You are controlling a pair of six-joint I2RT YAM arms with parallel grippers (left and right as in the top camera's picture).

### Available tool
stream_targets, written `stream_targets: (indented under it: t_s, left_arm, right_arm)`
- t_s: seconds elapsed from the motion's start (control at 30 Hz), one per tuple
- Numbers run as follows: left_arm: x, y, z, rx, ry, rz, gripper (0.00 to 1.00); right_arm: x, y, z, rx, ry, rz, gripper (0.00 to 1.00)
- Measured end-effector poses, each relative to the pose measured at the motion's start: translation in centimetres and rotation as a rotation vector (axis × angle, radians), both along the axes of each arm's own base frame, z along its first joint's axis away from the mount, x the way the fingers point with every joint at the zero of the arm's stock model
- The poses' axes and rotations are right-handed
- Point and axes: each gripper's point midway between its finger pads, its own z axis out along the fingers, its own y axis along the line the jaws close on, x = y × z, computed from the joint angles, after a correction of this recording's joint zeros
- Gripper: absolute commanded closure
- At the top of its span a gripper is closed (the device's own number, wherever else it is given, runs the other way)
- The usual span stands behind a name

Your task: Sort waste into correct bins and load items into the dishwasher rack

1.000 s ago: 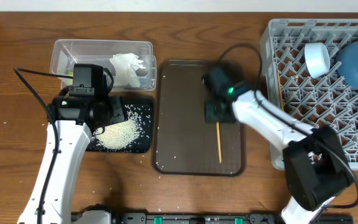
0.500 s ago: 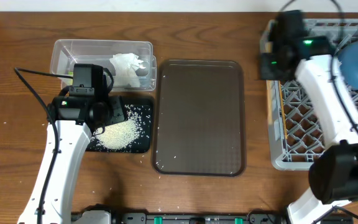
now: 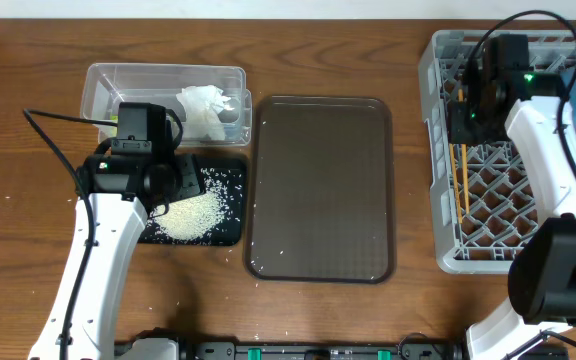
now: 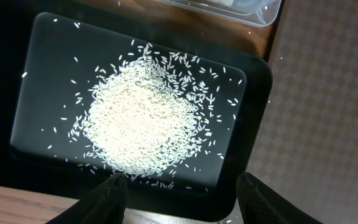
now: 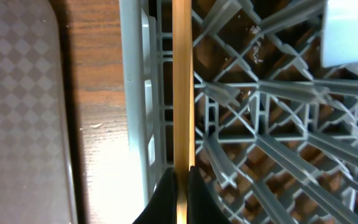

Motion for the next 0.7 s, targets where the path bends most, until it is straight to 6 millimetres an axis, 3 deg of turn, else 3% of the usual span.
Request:
stream_targets:
  t_s: [0.03,0.1,0.13,0.17,0.27,0.57,0.7]
  left_arm:
    - [0.0,0.0,0.0,0.0,0.0,0.0,0.41]
    - [0.0,0.0,0.0,0.0,0.0,0.0,0.4]
    - [0.0,0.0,0.0,0.0,0.0,0.0,0.4]
    - [0.0,0.0,0.0,0.0,0.0,0.0,0.35]
    - [0.0,0.0,0.0,0.0,0.0,0.001,0.32]
    - [0.1,0.0,0.0,0.001,-0.004,0.001,0.24]
    - [0.6,0.2,0.2,0.014,-0.027,0.001,0.16]
  right_arm:
    - [0.0,0.0,-0.3,-0.001,-0.001,0.002,0.98]
    - [0.3,0.0,-0.5,-0.002,-0.011,0.005,0.85]
    - [0.5,0.0,-0.5,-0.003,-0.019,0.004,0.83]
    - [0.7,0.0,-0.5,-0.005,-0.027,0.009,0.82]
    - [1.0,-0.1,-0.5,-0.006,-0.037,0.013,0.69]
    - [1.1,-0.1,-0.4,-0.006,-0.04,0.011,0.61]
    - [2.2,-0.2,1.0,0.003,-0.091,-0.019,0.33]
